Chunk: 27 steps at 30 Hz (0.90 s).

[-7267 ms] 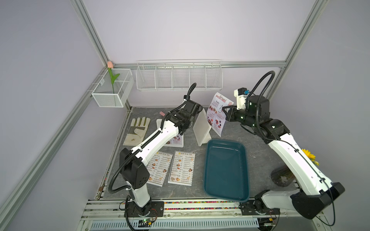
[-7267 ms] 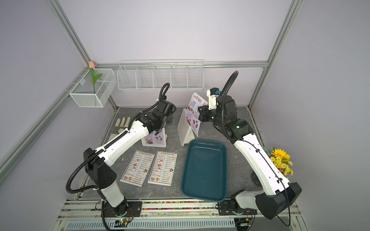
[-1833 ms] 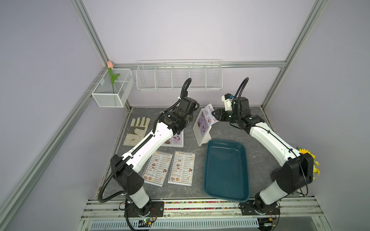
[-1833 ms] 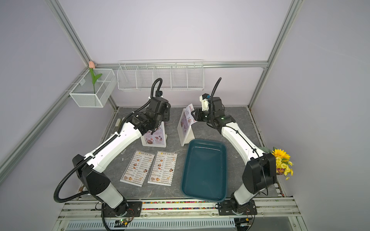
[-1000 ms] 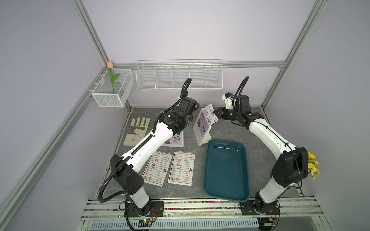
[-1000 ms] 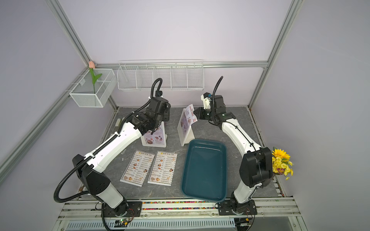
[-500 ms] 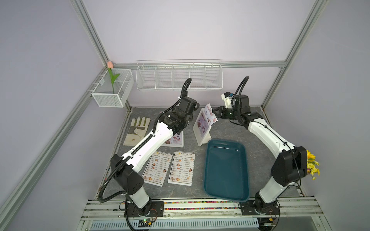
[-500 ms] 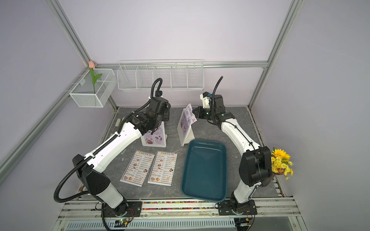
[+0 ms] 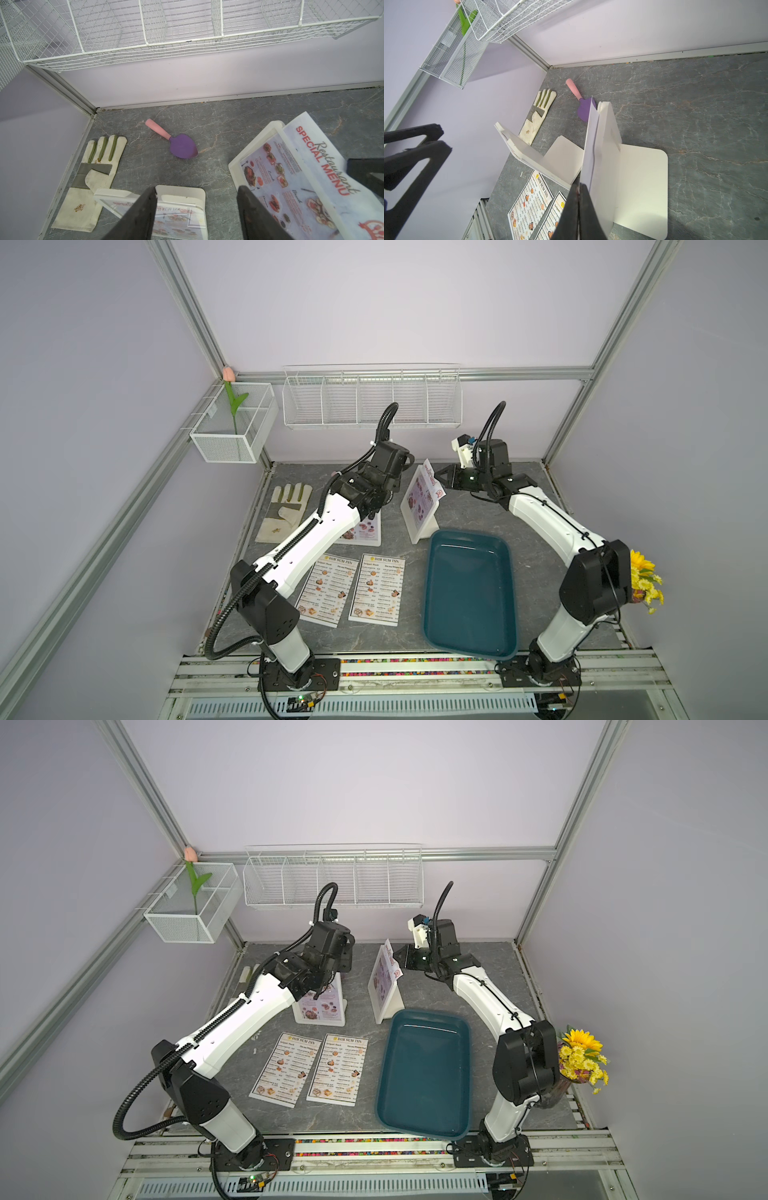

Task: Replace the menus in the menu holders
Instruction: Insert the menu into the menu holder.

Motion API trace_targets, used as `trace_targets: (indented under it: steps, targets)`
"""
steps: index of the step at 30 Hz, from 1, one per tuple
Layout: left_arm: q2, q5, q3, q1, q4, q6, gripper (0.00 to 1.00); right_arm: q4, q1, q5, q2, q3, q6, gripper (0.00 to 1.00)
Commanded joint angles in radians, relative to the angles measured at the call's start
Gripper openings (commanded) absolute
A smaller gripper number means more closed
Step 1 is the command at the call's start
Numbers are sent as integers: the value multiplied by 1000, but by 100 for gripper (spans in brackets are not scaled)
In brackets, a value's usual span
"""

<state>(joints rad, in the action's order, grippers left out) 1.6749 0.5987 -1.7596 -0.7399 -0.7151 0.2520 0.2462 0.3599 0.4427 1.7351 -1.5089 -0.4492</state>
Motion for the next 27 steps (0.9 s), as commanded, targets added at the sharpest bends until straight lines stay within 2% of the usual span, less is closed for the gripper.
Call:
trace_targets:
  steps: [1,27]
  targets:
    - [6,18,-29,-1,3,7,64,-16,11,8,13,-8,-10,9]
    - [-1,19,-6,-1,16,9,64,39,46,4,70,-38,10,11]
